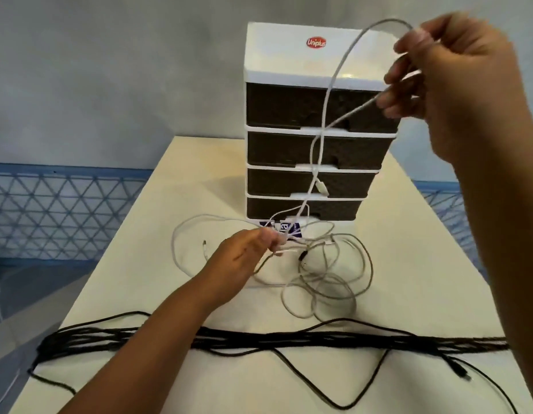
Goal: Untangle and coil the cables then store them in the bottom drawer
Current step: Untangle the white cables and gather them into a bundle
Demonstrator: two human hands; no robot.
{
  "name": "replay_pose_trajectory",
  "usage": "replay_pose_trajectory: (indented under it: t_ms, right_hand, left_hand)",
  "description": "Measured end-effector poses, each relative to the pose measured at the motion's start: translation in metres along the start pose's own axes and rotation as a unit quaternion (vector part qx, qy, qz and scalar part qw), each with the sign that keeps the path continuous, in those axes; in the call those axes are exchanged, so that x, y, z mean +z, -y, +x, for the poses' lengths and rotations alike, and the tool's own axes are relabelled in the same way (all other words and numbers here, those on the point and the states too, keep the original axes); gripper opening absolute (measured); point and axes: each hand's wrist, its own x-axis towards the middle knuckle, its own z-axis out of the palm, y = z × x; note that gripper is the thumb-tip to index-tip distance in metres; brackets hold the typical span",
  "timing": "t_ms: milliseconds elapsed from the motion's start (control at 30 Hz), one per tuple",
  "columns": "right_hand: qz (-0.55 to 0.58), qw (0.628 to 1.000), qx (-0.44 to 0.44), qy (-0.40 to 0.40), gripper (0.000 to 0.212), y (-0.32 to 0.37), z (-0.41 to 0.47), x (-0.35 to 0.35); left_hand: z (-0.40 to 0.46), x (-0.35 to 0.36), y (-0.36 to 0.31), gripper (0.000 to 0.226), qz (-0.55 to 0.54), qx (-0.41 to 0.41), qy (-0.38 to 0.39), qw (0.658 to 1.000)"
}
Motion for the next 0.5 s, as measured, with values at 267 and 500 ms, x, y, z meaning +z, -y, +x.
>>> replay_pose_trajectory:
  t_ms: [267, 500]
  right_hand:
    - [0.028, 0.997, -0.004, -0.078, 0.015, 0.012, 0.015, -0.026]
    - [0.008, 0.995, 0.002, -0.097, 0.016, -0.002, -0.002, -0.059]
  left_hand:
    - [0.024, -0.025, -0.011, 0.027, 0.111, 0.050, 0.019, 0.992]
    - [0.047, -0.057, -0.033, 0.040, 0.242, 0.158, -0.108, 0.951]
